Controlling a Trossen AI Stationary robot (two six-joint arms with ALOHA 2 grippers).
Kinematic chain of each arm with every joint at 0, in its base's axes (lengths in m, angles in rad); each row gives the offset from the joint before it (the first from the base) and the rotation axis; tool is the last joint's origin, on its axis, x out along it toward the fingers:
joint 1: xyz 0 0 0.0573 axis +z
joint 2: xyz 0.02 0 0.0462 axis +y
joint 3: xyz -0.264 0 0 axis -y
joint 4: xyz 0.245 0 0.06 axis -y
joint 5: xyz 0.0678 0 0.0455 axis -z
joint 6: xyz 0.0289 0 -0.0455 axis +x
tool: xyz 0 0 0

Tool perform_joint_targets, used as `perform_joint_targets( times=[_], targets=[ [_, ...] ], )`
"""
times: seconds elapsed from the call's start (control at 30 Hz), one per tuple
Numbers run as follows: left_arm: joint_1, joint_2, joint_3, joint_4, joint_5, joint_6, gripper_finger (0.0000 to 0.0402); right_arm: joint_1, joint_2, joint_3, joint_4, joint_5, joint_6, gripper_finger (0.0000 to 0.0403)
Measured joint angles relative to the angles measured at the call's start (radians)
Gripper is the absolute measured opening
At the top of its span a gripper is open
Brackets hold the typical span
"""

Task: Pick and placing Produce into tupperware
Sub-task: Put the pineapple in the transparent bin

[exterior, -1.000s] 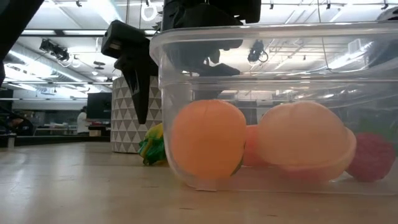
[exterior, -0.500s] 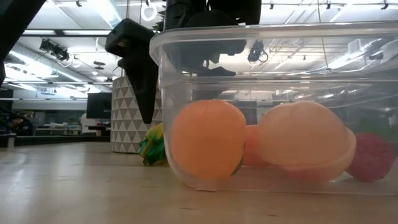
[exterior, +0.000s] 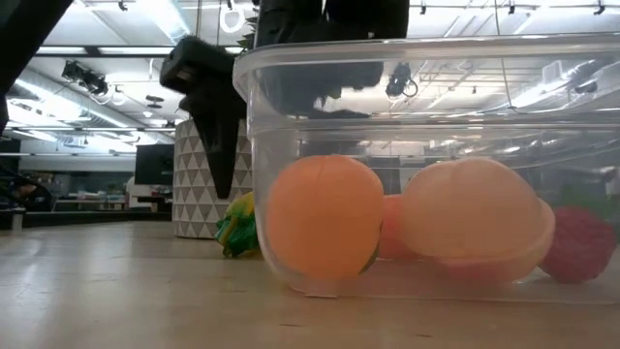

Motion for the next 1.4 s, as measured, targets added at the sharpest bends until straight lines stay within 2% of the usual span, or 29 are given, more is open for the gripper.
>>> perform_joint_targets(
  times=[0.47, 0.87, 1.4],
  targets=[
    [-0.016, 0.051, -0.001, -0.014, -0.025, -0.084, 0.0384, -0.007, -0.001, 0.0, 0.017, 0.017, -0.007, 0.0272],
    [-0.016, 0.05, -0.001, -0.015, -0.024, -0.1, 0.035, -0.007, -0.001, 0.0, 0.017, 0.017, -0.01, 0.0272],
    [-0.016, 0.049, -0.001, -0.011, -0.024, -0.133, 0.0328, -0.012, -0.001, 0.0, 0.017, 0.032, -0.01, 0.0272]
  ],
)
